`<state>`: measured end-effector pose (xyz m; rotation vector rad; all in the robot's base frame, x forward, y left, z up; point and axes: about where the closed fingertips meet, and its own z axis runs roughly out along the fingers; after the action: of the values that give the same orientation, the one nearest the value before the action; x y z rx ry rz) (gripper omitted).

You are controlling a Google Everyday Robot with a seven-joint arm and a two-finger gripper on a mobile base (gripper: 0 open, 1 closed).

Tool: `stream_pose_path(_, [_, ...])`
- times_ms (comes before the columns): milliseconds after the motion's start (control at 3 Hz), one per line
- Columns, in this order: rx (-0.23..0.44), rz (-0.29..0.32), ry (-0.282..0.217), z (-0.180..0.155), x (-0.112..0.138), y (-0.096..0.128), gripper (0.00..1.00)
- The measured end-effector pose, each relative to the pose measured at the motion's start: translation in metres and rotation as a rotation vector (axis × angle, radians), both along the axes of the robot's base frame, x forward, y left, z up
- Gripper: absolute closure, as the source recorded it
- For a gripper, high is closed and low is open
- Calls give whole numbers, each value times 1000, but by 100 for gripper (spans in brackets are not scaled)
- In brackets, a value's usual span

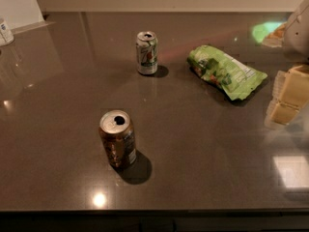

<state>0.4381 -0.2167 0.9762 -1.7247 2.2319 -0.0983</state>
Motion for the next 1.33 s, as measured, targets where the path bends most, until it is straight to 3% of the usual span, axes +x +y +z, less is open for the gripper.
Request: stream_pose_path(1333, [18,9,0,-1,-1,5,0])
